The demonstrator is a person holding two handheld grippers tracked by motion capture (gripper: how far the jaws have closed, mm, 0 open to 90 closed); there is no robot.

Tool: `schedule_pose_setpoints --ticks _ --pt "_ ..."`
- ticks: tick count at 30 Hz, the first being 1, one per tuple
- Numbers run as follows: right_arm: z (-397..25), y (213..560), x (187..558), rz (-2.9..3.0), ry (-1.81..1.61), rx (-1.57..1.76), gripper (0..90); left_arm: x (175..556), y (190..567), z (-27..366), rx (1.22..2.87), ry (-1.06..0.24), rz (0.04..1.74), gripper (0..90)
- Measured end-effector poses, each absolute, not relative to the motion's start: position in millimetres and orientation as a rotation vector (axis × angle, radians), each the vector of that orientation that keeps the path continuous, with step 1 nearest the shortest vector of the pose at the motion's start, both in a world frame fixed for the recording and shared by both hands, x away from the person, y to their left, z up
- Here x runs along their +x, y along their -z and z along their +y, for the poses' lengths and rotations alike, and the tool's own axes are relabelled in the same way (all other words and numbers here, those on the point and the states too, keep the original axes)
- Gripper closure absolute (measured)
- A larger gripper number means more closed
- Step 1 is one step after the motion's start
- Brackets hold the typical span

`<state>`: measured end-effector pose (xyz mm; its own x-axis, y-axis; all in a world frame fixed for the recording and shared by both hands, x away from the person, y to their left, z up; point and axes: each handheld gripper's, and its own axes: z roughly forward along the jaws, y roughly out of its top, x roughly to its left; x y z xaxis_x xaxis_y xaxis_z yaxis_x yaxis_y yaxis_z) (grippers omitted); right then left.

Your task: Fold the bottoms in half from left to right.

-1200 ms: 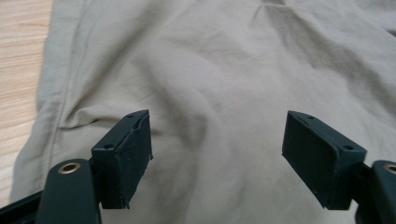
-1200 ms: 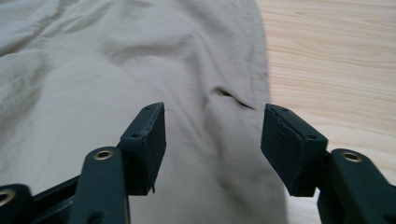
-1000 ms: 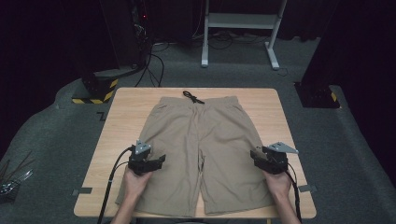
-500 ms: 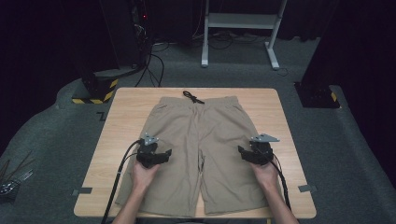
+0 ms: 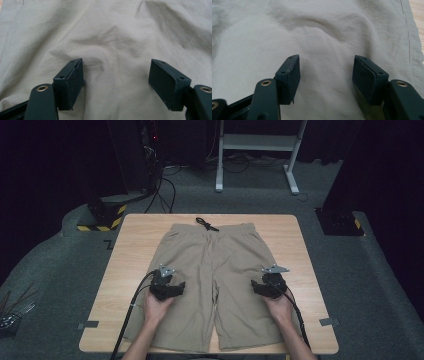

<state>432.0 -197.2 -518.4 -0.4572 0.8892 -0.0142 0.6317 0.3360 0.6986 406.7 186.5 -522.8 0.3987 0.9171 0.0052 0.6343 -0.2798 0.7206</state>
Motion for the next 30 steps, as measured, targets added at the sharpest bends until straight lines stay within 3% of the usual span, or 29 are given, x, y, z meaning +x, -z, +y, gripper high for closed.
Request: schedule_pose_setpoints --ticks 16,30 --pt "-198.7 521.2 400.7 2.189 -0.918 1.336 38.2 379.7 526.4 183.4 1.988 -0.589 1.3 28.2" --pt "-204.4 518.9 344.8 2.224 -0.901 1.325 37.8 322.3 526.6 178.9 1.993 -0.574 1.282 27.8"
